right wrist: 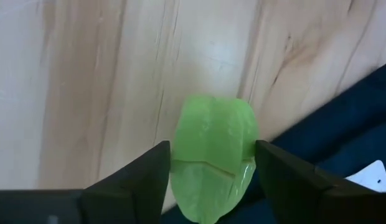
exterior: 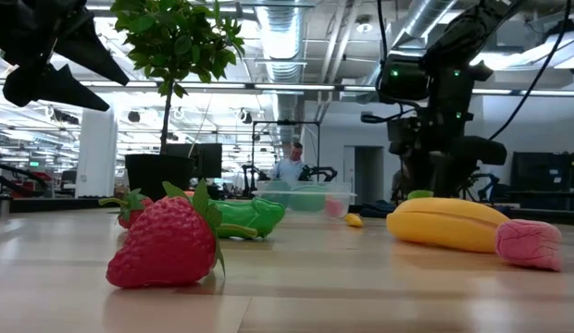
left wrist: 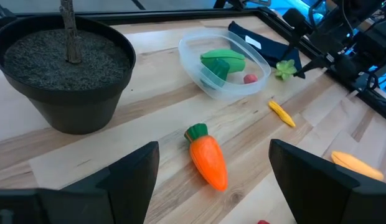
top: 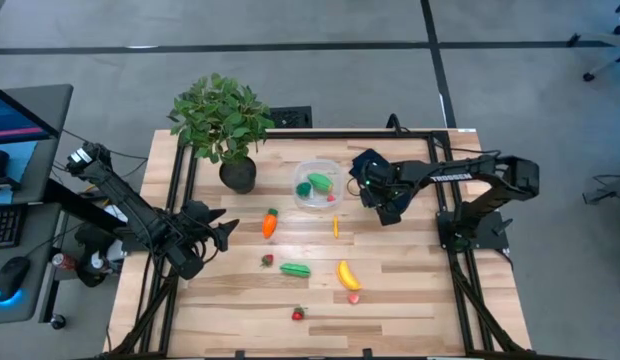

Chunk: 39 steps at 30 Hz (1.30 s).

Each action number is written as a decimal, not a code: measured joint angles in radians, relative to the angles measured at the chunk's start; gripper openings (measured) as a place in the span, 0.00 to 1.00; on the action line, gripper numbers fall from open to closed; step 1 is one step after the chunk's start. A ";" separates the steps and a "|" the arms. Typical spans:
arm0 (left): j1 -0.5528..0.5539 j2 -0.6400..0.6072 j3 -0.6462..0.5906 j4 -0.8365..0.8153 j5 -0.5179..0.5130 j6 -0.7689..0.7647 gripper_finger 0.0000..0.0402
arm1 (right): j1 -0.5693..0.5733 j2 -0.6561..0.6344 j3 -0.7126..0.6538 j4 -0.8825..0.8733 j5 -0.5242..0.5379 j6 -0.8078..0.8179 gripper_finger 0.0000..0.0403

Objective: Pick and placing Produce into tupperware
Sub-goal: Put the green starfruit into the transparent bin

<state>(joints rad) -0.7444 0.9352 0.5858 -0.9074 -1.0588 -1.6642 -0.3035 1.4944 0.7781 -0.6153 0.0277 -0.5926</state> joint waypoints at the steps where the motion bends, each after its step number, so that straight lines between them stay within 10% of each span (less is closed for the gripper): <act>1: 0.000 0.000 0.000 0.000 0.000 0.000 0.73 | 0.000 -0.001 0.001 -0.004 0.000 0.001 0.52; 11: 0.000 0.000 0.000 0.000 0.001 0.001 0.73 | 0.003 -0.004 0.003 -0.008 0.003 0.043 0.36; 39: 0.000 0.000 0.000 -0.003 0.002 0.006 0.73 | 0.004 -0.003 -0.002 -0.009 -0.007 0.181 0.51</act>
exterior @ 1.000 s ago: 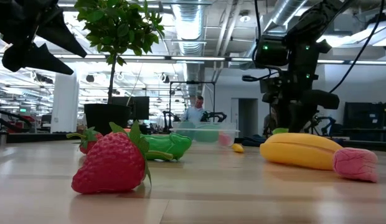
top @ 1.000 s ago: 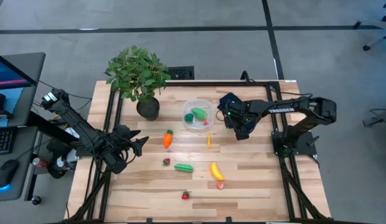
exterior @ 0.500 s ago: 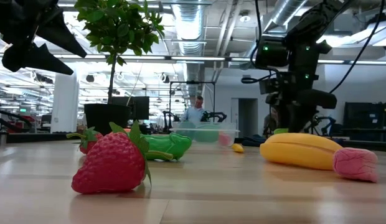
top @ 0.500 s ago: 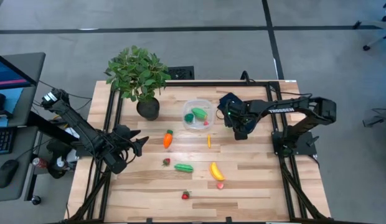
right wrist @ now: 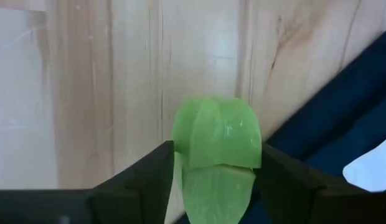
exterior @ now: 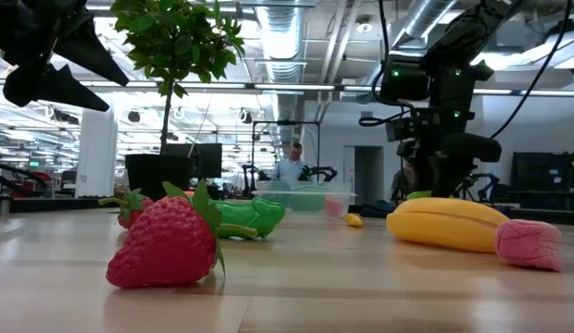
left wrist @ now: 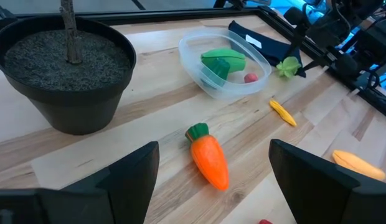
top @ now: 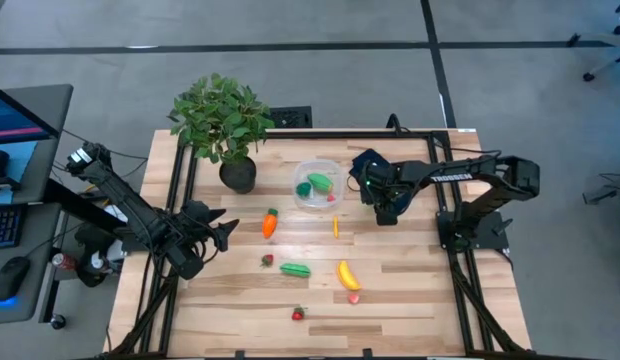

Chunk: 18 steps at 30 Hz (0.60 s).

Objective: Pick and placing Produce into tupperware
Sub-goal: Put the green starfruit into the transparent bin

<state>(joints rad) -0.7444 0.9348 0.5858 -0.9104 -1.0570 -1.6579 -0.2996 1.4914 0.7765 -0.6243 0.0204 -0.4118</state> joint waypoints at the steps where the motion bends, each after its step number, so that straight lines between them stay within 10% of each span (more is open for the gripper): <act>1: 0.000 0.000 0.000 0.000 0.000 0.005 0.73 | 0.000 0.000 0.000 0.000 0.000 0.000 0.52; 18: 0.000 0.000 0.000 0.000 0.000 0.010 0.73 | 0.000 0.000 0.000 0.003 0.004 0.002 0.44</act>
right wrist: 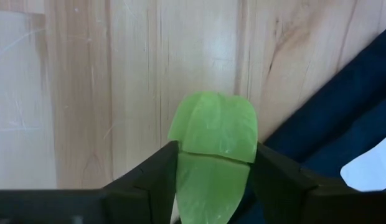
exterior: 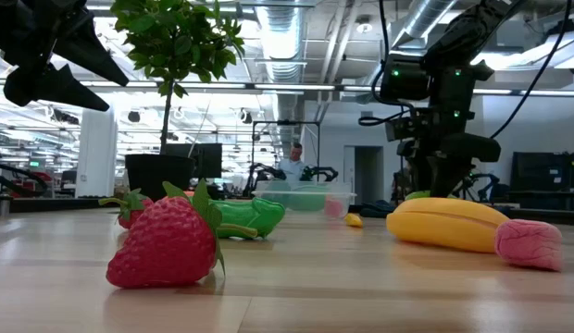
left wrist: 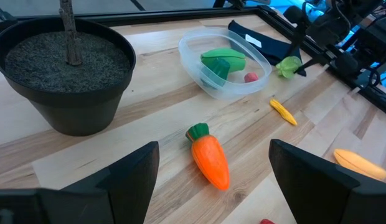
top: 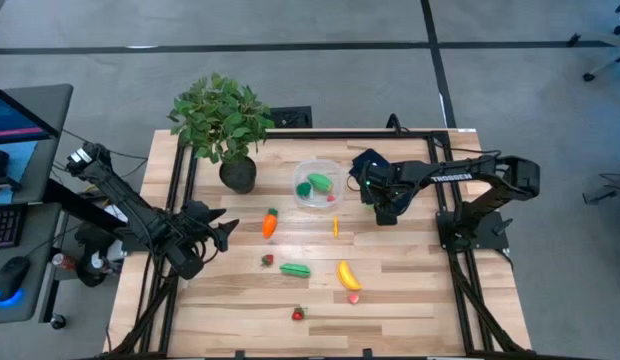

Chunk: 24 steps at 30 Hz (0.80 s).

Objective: Pick and placing Produce into tupperware
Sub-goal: Put the green starfruit into the transparent bin

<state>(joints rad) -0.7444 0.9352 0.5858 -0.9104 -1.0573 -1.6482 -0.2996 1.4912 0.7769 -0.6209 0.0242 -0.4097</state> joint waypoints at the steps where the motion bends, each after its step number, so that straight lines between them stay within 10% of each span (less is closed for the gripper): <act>1: 0.000 0.000 0.000 0.000 0.000 0.000 0.73 | 0.000 0.000 0.000 0.000 0.000 0.001 0.43; 24: 0.000 0.000 0.000 0.000 0.000 0.000 0.73 | 0.000 -0.001 0.058 -0.048 0.002 0.044 0.39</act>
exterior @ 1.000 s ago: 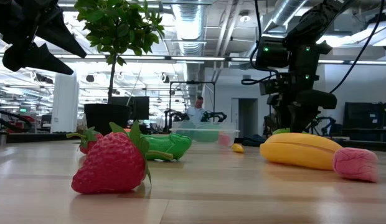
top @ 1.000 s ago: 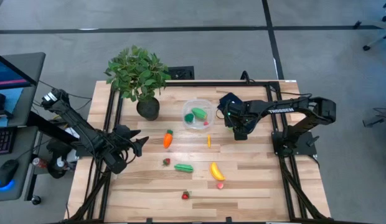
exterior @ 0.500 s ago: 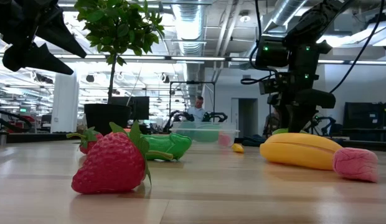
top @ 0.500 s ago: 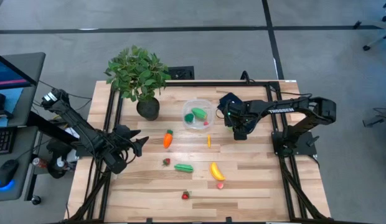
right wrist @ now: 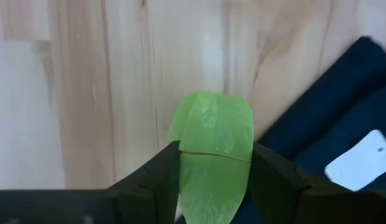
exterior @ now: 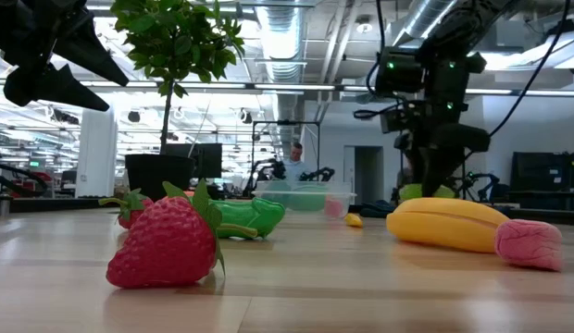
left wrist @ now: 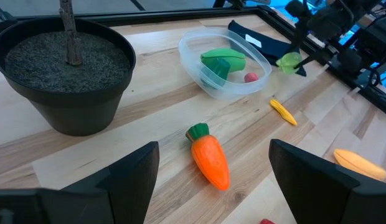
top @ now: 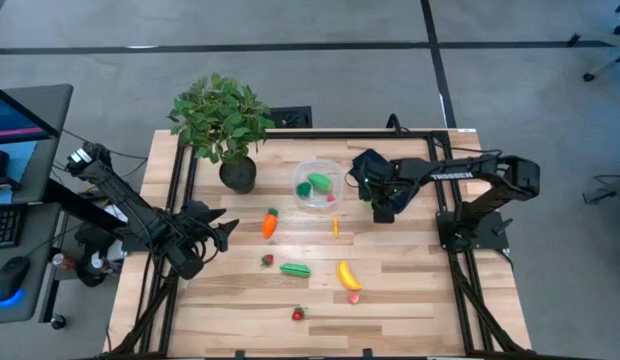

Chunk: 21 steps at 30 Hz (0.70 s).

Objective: Pick and placing Produce into tupperware
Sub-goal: Put the green starfruit into the transparent bin

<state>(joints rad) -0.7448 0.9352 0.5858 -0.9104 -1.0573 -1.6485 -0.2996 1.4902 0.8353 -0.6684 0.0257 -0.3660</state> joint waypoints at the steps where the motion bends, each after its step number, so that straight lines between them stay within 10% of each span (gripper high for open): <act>1: 0.000 0.000 0.000 0.000 0.000 0.000 0.73 | 0.000 0.000 0.011 -0.005 0.000 0.000 0.38; 21: 0.000 0.000 0.000 0.003 0.000 0.012 0.73 | 0.000 0.000 0.406 -0.005 -0.003 0.001 0.38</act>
<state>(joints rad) -0.7448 0.9351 0.5854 -0.9078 -1.0576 -1.6368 -0.2996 1.4902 1.2412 -0.6733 0.0231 -0.3649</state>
